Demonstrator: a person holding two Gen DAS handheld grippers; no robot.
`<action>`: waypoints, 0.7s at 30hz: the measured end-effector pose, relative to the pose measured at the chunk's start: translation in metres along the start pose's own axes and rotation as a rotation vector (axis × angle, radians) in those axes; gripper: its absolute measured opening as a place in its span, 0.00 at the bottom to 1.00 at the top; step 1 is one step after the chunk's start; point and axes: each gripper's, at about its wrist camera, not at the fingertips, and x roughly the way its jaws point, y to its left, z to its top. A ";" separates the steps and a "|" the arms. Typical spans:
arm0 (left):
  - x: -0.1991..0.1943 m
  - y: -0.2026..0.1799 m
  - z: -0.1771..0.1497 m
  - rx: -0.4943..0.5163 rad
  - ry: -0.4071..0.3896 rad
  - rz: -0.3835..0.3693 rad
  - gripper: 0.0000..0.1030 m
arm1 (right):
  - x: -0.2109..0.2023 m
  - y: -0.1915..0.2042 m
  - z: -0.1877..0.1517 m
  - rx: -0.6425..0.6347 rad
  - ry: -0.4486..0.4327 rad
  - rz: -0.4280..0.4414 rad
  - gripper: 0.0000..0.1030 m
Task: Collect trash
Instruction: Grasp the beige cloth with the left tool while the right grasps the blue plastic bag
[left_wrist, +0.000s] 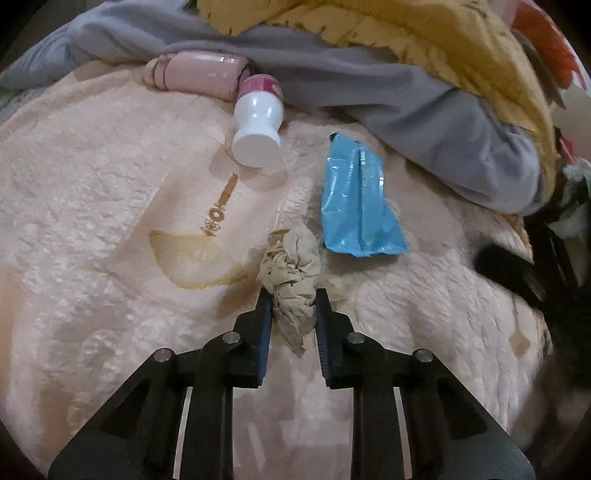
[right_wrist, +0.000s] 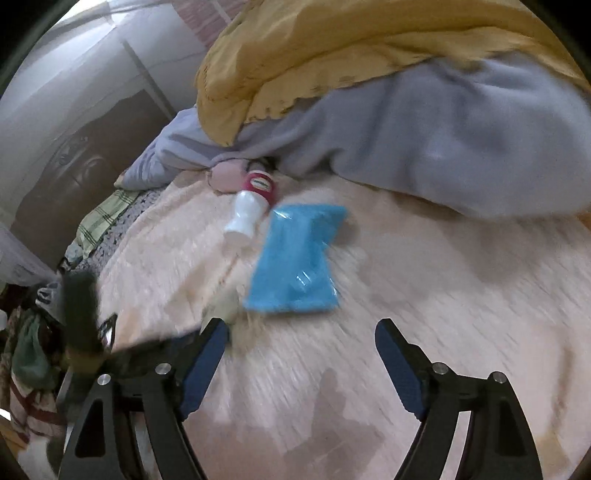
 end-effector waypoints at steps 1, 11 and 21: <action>-0.005 -0.001 -0.003 0.007 -0.006 0.000 0.18 | 0.016 0.005 0.009 -0.006 0.005 -0.002 0.78; -0.026 -0.017 -0.017 0.068 -0.029 -0.006 0.18 | 0.097 0.015 0.019 -0.044 0.057 -0.080 0.34; -0.039 -0.044 -0.034 0.091 -0.021 -0.067 0.18 | -0.004 -0.002 -0.021 -0.081 0.034 -0.038 0.30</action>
